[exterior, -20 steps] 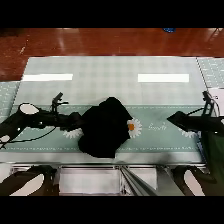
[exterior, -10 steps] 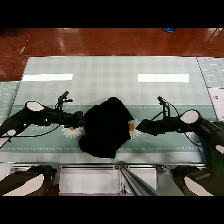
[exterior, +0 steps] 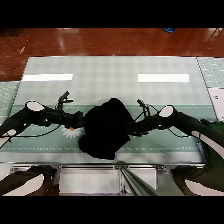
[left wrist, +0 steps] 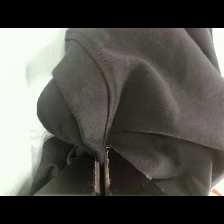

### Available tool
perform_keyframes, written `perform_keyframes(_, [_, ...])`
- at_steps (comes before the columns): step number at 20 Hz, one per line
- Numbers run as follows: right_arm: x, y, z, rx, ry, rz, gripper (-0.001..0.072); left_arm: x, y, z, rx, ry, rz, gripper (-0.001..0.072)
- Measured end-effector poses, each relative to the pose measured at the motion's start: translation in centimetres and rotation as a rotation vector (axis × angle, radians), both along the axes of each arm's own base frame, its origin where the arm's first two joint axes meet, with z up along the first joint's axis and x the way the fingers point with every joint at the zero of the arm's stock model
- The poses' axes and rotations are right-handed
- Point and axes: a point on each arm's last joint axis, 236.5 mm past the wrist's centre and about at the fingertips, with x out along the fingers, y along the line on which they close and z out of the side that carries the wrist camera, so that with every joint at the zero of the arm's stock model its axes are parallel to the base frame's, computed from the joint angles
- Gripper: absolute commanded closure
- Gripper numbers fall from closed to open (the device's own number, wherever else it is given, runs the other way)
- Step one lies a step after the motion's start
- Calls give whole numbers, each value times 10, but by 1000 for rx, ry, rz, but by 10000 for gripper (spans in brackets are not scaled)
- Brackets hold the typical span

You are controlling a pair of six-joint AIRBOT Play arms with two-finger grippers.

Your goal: Fold the shirts.

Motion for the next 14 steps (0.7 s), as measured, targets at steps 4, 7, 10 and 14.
perform_keyframes(4, [6, 21, 11, 70, -66, 35, 693, 3, 2, 2, -1, -7, 5, 683])
perform_keyframes(7, [27, 26, 43, 116, -159, 76, 694, 23, 12, 20, -14, -56, 38, 683])
perform_keyframes(10, [74, 9, 106, 109, -333, 69, 694, 64, 36, 67, -31, -187, 108, 684])
perform_keyframes(14, [133, -36, 231, 45, -643, 13, 694, 122, 75, 170, -40, -416, 239, 684])
